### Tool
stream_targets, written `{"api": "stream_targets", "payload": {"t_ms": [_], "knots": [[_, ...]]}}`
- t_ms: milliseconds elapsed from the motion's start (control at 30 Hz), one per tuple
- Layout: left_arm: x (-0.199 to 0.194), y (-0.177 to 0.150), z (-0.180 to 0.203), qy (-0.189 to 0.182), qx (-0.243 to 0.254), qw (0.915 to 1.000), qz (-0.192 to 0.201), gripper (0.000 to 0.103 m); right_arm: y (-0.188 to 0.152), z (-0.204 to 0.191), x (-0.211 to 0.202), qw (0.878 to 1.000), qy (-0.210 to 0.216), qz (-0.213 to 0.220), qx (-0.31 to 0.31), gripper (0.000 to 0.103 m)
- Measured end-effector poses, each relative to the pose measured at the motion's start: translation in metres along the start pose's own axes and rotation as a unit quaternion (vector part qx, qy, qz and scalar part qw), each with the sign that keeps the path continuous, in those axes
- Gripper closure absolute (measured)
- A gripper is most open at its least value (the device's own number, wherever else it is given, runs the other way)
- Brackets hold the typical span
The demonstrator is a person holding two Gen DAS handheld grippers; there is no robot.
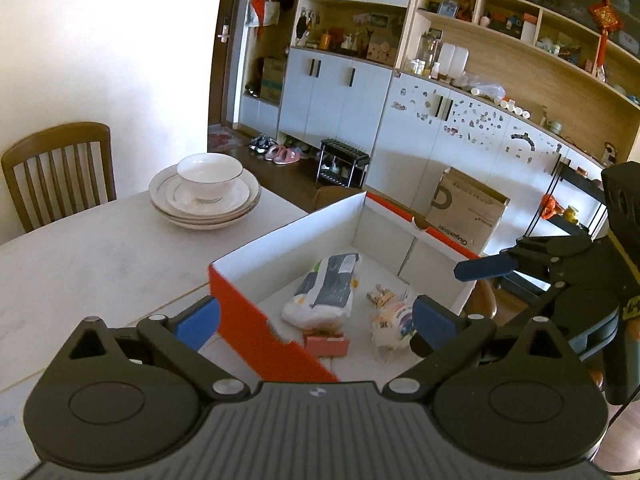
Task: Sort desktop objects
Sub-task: 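Withdraw both open tools from the box back toward the table items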
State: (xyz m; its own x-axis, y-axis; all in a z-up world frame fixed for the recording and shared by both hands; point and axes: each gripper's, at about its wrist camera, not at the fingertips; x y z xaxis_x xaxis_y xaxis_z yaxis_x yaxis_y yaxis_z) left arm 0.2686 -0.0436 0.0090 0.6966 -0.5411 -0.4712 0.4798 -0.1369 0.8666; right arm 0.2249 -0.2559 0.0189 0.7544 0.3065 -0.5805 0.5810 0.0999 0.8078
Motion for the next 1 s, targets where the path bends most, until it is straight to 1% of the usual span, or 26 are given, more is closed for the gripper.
{"api": "stream_targets", "payload": {"t_ms": [233, 400, 567, 767, 900, 1000], "knots": [[-0.035, -0.014, -0.024, 0.001, -0.005, 1.0000, 0.004, 0.000, -0.003, -0.031, -0.010, 1.000, 0.002, 0.015, -0.003, 0.000], [-0.063, -0.029, -0.046, 0.020, 0.000, 0.9998, 0.009, 0.000, -0.008, -0.063, -0.015, 1.000, 0.013, 0.019, -0.014, 0.000], [-0.087, -0.048, -0.077, 0.043, -0.016, 0.9989, 0.004, 0.000, -0.019, -0.100, -0.017, 0.999, 0.026, 0.021, -0.027, 0.000], [-0.104, -0.074, -0.108, 0.083, -0.027, 0.9961, -0.015, 0.000, -0.040, -0.140, -0.013, 0.998, 0.037, 0.011, -0.041, 0.000], [-0.110, -0.092, -0.126, 0.107, -0.035, 0.9931, -0.031, 0.000, -0.056, -0.158, -0.008, 0.998, 0.041, -0.005, -0.039, 0.000], [-0.110, -0.105, -0.136, 0.118, -0.040, 0.9911, -0.047, 0.000, -0.066, -0.167, -0.004, 0.999, 0.034, -0.013, -0.040, 0.000]]}}
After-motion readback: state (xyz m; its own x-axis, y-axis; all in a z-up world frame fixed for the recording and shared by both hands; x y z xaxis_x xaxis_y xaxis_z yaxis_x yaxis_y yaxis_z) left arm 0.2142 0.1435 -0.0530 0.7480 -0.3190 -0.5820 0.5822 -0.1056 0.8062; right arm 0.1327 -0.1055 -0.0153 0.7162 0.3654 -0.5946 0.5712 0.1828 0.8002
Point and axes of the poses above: each gripper's, at about its wrist camera, not at the fingertips, and x roughly the way its jaws point, z to its right, y to its top, and after that the axes turned 8 degrees about z, right-handed
